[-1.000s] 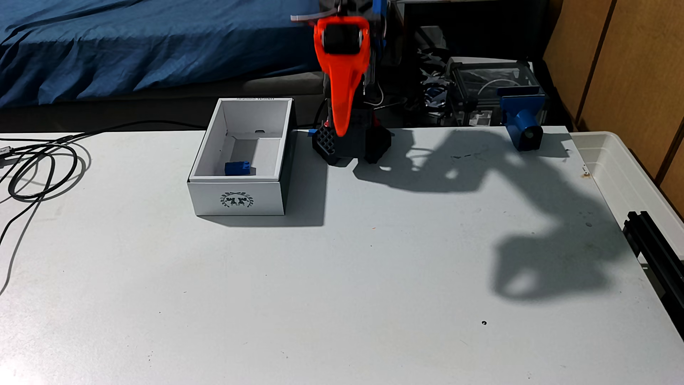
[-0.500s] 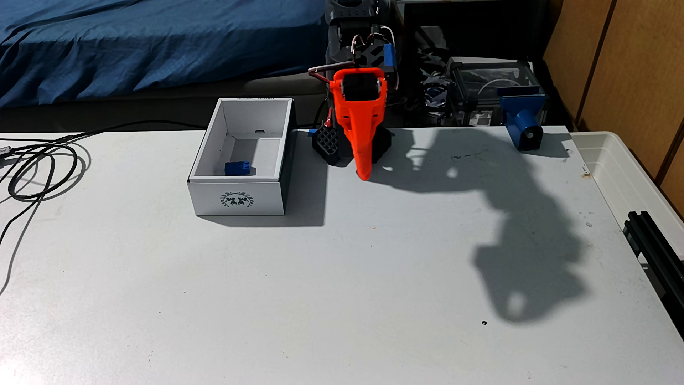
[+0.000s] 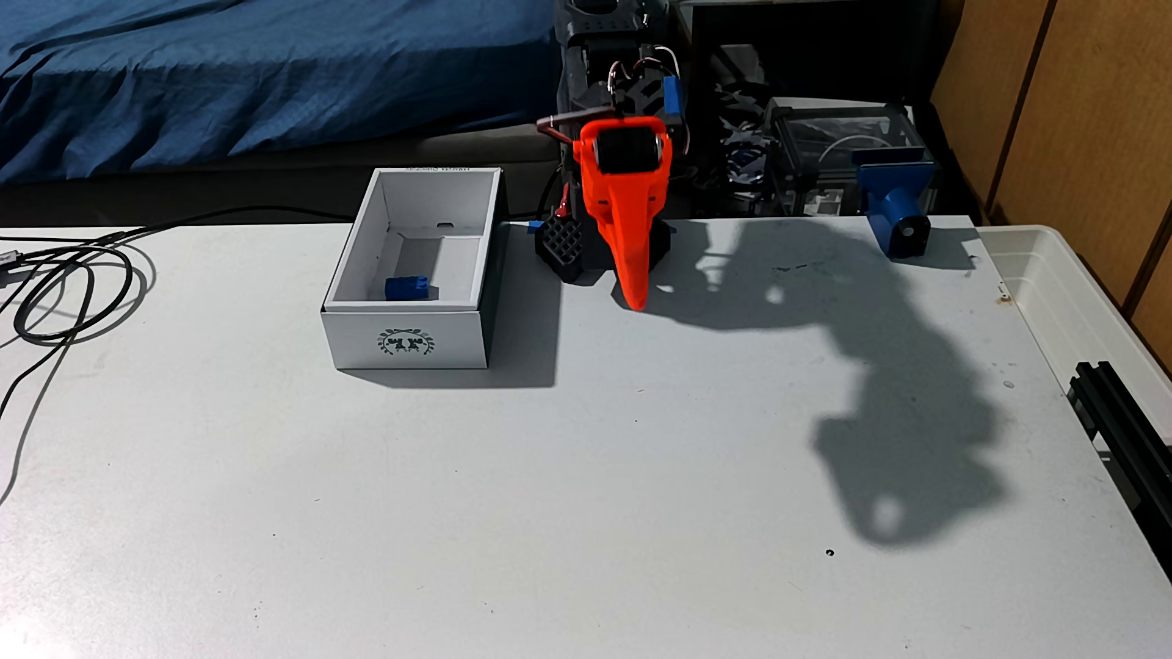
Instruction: Grab the blue brick and place in box
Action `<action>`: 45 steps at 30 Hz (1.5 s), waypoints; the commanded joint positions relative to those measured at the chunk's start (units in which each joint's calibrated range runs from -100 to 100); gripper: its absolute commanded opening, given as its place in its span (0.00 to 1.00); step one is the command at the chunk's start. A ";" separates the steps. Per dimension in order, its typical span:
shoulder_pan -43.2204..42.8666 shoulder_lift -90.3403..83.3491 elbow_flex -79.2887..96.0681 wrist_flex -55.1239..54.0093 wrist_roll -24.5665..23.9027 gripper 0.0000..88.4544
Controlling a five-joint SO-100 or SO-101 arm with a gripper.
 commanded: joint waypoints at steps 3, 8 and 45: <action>-0.42 -0.72 -0.88 7.62 -0.03 0.01; -0.42 -0.72 -1.15 15.55 0.18 0.01; 2.55 -0.72 10.03 23.99 -0.03 0.01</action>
